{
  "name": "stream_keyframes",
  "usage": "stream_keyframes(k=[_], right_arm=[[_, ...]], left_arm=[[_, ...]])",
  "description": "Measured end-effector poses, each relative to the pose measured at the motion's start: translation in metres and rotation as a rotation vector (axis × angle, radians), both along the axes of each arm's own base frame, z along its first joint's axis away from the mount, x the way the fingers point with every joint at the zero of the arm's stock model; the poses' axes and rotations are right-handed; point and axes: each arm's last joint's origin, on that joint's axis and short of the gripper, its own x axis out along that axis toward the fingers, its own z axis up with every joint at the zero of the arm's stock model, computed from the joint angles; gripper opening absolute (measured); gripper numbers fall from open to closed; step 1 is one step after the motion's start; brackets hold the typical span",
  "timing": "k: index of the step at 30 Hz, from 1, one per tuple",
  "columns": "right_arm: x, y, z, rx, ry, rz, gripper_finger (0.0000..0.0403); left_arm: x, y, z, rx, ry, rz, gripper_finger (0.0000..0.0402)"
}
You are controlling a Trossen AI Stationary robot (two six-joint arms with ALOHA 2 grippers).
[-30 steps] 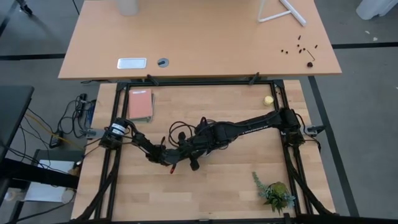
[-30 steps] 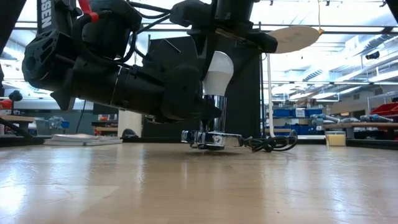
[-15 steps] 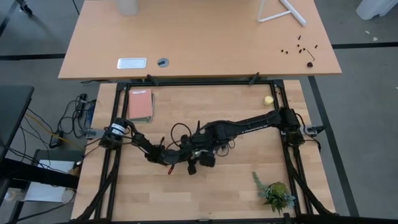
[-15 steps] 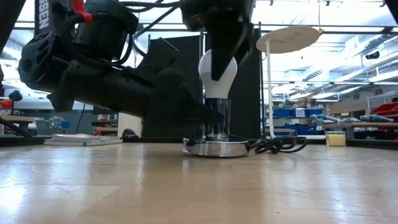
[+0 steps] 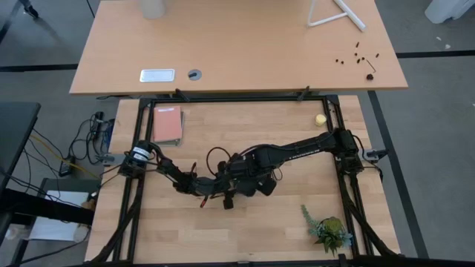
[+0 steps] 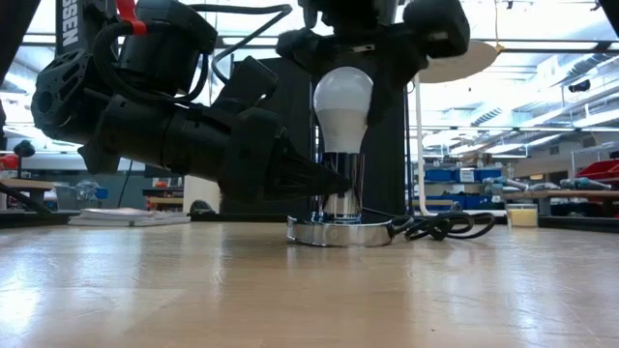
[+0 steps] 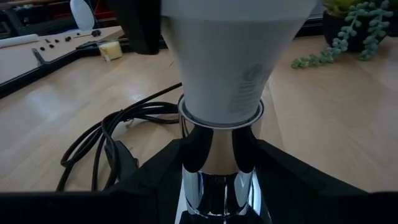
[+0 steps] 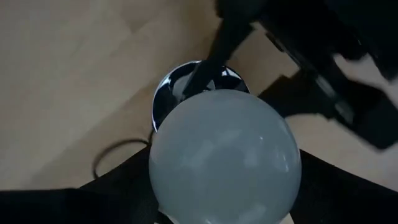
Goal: Screw lightbulb
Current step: Remove the lightbulb from the silver lamp
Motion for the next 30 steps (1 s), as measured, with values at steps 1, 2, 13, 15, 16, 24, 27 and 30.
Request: stream_keyframes(k=[1, 2, 13, 15, 16, 24, 27, 30], right_arm=[[-0.0001, 0.0, 0.0001, -0.013, 0.002, 0.052, 0.0278], [-0.0001, -0.0001, 0.0001, -0.023, 0.003, 0.093, 0.0278], [-0.0001, -0.0001, 0.0001, 0.059, 0.0, -0.176, 0.0336], [0.0, 0.0, 0.0001, 0.079, -0.001, -0.251, 0.0367], [0.0, 0.0, 0.0001, 0.087, -0.002, -0.287, 0.0381], [-0.0012, 0.0015, 0.0003, 0.173, 0.001, -0.659, 0.0376], [-0.0019, 0.0017, 0.0012, 0.228, -0.001, -0.899, 0.0379], [-0.002, 0.0017, 0.0012, 0.283, -0.003, -1.141, 0.0383]], left_arm=[[0.0, 0.0, 0.0, 0.0, 0.0, -0.001, 0.0188], [0.0, 0.0, 0.0001, 0.0, 0.0, -0.001, 0.0188], [-0.0001, -0.0007, 0.0, -0.007, 0.001, -0.011, 0.0188], [-0.0002, -0.0012, 0.0, -0.009, 0.001, -0.016, 0.0188], [-0.0002, -0.0012, -0.0001, -0.009, 0.001, -0.016, 0.0188], [-0.0002, -0.0009, -0.0002, -0.023, -0.001, -0.007, 0.0188], [-0.0002, -0.0007, -0.0002, -0.033, -0.003, 0.002, 0.0188], [-0.0005, 0.0006, -0.0005, -0.043, -0.007, 0.05, 0.0188]])
